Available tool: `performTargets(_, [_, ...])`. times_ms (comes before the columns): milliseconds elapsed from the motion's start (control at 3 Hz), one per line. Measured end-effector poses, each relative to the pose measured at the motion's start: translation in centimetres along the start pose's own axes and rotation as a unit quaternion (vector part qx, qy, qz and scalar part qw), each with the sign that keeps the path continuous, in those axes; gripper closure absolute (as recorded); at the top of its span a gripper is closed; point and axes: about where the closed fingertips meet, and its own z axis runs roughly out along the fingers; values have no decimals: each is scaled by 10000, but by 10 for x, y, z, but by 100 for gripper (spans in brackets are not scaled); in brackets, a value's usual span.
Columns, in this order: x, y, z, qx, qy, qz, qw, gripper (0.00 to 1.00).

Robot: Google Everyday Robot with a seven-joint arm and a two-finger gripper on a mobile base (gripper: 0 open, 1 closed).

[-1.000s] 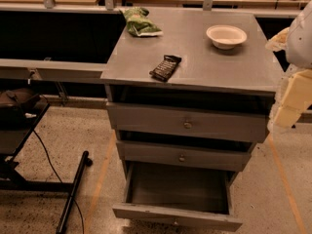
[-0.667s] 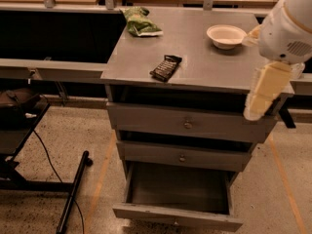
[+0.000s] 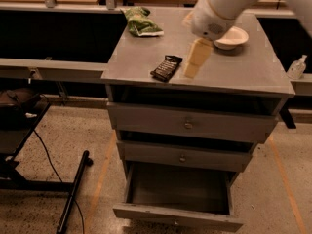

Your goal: Place rxbar chocolate into bottom drawer

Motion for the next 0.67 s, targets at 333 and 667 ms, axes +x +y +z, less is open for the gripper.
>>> performTargets(333, [-28,-48,36,75,-441,276,9986,0])
performTargets(667, [-29,-81,62,262,-554,992,9932,0])
